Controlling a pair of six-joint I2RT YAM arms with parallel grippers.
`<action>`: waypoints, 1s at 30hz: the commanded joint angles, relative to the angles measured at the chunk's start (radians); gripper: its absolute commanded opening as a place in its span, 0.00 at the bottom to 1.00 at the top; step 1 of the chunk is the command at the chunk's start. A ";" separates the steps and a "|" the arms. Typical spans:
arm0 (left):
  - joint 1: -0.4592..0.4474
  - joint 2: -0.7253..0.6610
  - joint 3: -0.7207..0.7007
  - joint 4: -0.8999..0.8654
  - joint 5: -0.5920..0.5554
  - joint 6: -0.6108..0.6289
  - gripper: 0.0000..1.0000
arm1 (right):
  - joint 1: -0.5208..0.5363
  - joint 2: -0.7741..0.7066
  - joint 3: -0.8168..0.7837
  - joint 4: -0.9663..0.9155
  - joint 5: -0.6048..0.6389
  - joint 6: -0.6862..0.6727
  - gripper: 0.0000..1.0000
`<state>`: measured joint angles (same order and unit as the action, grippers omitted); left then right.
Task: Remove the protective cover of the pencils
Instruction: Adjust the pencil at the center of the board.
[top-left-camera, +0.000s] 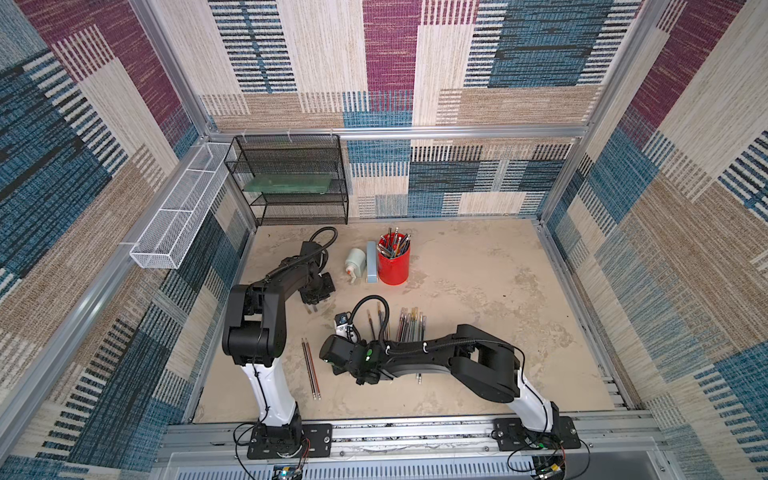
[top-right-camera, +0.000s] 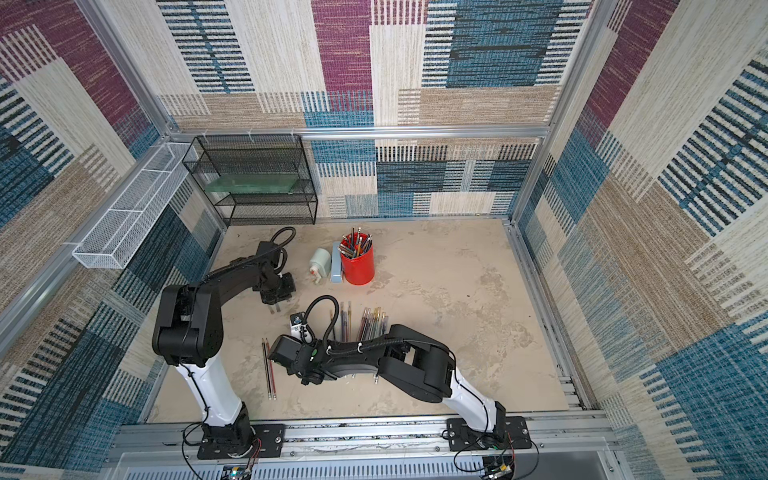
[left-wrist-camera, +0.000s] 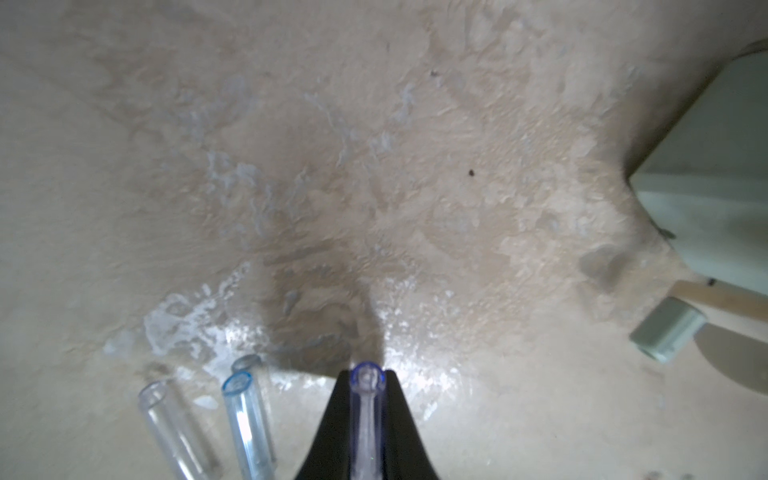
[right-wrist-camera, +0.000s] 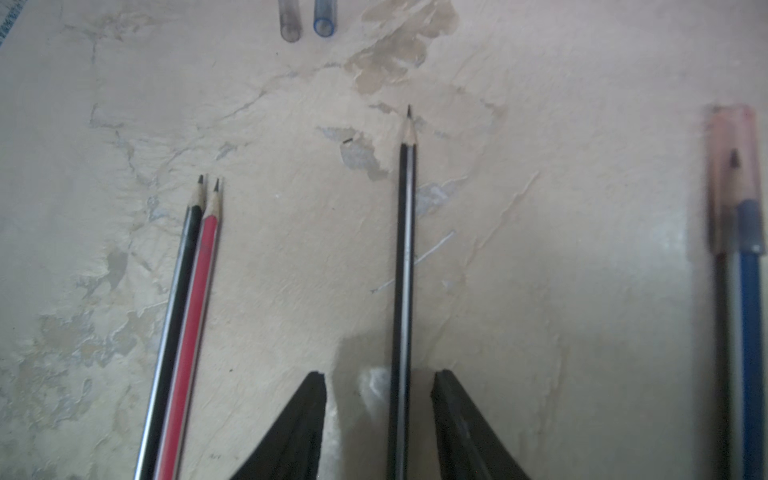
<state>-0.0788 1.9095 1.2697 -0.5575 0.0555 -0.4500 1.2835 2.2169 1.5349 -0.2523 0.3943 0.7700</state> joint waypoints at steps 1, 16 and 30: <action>0.002 0.002 0.007 -0.022 -0.013 -0.003 0.16 | 0.009 0.019 0.023 -0.034 -0.020 0.013 0.43; 0.002 0.000 0.008 -0.022 -0.017 -0.002 0.21 | 0.028 0.050 0.067 -0.040 -0.057 0.037 0.31; 0.002 -0.025 -0.016 0.000 -0.018 -0.001 0.22 | 0.050 0.051 0.073 -0.033 -0.080 0.060 0.30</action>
<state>-0.0788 1.8961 1.2594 -0.5644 0.0513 -0.4503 1.3296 2.2631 1.6035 -0.2562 0.3424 0.8127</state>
